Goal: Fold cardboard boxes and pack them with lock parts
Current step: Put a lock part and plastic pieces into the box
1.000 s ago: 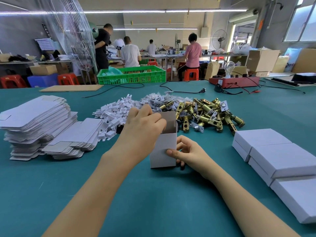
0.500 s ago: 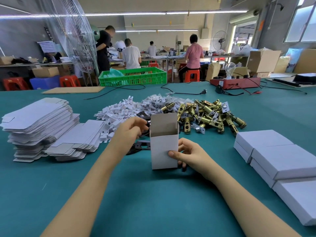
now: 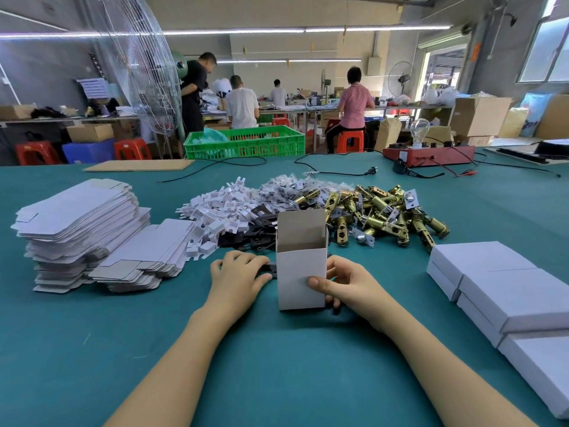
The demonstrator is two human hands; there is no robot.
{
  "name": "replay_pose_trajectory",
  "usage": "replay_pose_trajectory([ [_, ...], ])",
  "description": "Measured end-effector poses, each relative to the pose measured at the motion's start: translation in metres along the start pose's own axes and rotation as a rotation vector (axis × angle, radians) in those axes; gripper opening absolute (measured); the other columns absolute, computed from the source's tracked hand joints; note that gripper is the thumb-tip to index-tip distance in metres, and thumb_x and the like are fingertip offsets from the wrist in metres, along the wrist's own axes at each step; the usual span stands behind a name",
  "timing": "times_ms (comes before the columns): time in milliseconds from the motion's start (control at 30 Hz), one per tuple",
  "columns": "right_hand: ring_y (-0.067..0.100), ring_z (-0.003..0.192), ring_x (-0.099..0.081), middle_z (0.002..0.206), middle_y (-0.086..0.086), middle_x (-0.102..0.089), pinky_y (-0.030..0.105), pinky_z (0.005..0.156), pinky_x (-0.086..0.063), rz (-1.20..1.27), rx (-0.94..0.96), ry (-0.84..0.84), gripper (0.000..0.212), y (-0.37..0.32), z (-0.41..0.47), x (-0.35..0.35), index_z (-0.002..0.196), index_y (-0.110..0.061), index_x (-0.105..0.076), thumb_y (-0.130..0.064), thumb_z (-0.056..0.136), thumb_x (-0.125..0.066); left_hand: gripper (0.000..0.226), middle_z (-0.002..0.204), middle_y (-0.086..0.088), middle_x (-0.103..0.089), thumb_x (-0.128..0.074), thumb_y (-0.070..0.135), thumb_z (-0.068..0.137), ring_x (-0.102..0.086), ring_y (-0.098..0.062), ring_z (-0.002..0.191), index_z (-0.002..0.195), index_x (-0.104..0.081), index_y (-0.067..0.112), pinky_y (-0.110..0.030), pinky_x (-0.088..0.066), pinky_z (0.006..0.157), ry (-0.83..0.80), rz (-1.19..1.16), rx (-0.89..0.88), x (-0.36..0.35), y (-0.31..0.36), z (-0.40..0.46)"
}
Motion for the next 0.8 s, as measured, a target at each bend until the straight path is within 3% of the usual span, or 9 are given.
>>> replay_pose_trajectory([
  [300, 0.012, 0.061, -0.061, 0.083, 0.000, -0.066, 0.024, 0.052, -0.048, 0.006, -0.001, 0.003, 0.038, 0.000, -0.001, 0.000, 0.090, -0.017, -0.062, -0.047, 0.072, -0.078, 0.030, 0.126, 0.006, -0.057, -0.050, 0.036, 0.100, -0.046, -0.018, 0.122, 0.126, -0.060, 0.024, -0.034, -0.023, 0.097, 0.060, 0.055, -0.139, 0.006, 0.006, -0.002],
  [400, 0.012, 0.061, -0.061, 0.082, -0.001, -0.066, 0.025, 0.052, -0.048, -0.001, -0.005, 0.011, 0.038, 0.000, -0.001, 0.000, 0.090, -0.017, -0.062, -0.047, 0.071, -0.078, 0.023, 0.111, -0.009, -0.059, -0.048, 0.022, 0.102, -0.055, -0.030, 0.102, 0.119, -0.060, 0.013, -0.036, -0.032, 0.082, 0.043, 0.104, -0.186, 0.011, 0.012, -0.004],
  [500, 0.012, 0.062, -0.061, 0.082, -0.001, -0.066, 0.025, 0.052, -0.048, -0.006, -0.014, 0.014, 0.040, 0.000, -0.001, -0.001, 0.089, -0.018, -0.062, -0.049, 0.067, -0.076, 0.013, 0.077, -0.020, -0.057, -0.063, -0.012, 0.079, -0.055, -0.036, 0.065, 0.088, -0.063, -0.003, -0.035, -0.028, 0.059, 0.093, 0.121, -0.242, 0.018, 0.020, -0.006],
  [533, 0.012, 0.062, -0.062, 0.082, -0.001, -0.067, 0.025, 0.053, -0.048, -0.007, -0.016, 0.014, 0.041, 0.000, -0.001, -0.001, 0.090, -0.018, -0.062, -0.049, 0.067, -0.076, 0.014, 0.076, -0.019, -0.056, -0.062, -0.014, 0.078, -0.054, -0.036, 0.064, 0.086, -0.061, -0.002, -0.034, -0.027, 0.059, 0.104, 0.121, -0.222, 0.018, 0.020, -0.005],
  [600, 0.013, 0.062, -0.062, 0.083, -0.001, -0.067, 0.024, 0.053, -0.048, -0.009, -0.015, 0.013, 0.042, 0.000, -0.001, 0.000, 0.090, -0.018, -0.063, -0.050, 0.067, -0.076, 0.009, 0.085, -0.012, -0.055, -0.049, -0.002, 0.095, -0.054, -0.036, 0.079, 0.093, -0.053, 0.006, -0.035, -0.028, 0.064, 0.109, 0.001, -0.099, 0.018, 0.015, -0.003],
  [667, 0.013, 0.062, -0.062, 0.084, 0.000, -0.067, 0.025, 0.053, -0.048, -0.008, -0.013, 0.010, 0.041, 0.000, -0.001, 0.000, 0.090, -0.018, -0.063, -0.050, 0.068, -0.076, 0.015, 0.084, -0.007, -0.053, -0.038, 0.010, 0.103, -0.051, -0.034, 0.082, 0.090, -0.047, 0.010, -0.039, -0.031, 0.066, 0.148, -0.229, 0.066, 0.016, 0.004, -0.001],
  [800, 0.013, 0.061, -0.061, 0.084, 0.000, -0.067, 0.025, 0.053, -0.048, 0.001, -0.025, 0.011, 0.041, -0.001, 0.000, 0.000, 0.092, -0.016, -0.063, -0.048, 0.068, -0.077, 0.024, 0.081, -0.001, -0.059, -0.044, 0.011, 0.100, -0.051, -0.022, 0.075, 0.082, -0.059, 0.012, -0.031, -0.034, 0.060, 0.239, -0.769, 0.464, 0.024, -0.014, 0.004],
])
Point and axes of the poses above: each hand's wrist, its own z-axis towards the middle knuckle, its own x-axis out of the back of the hand, y = z × x, the point moved 3 cm from there along z, towards the middle knuckle
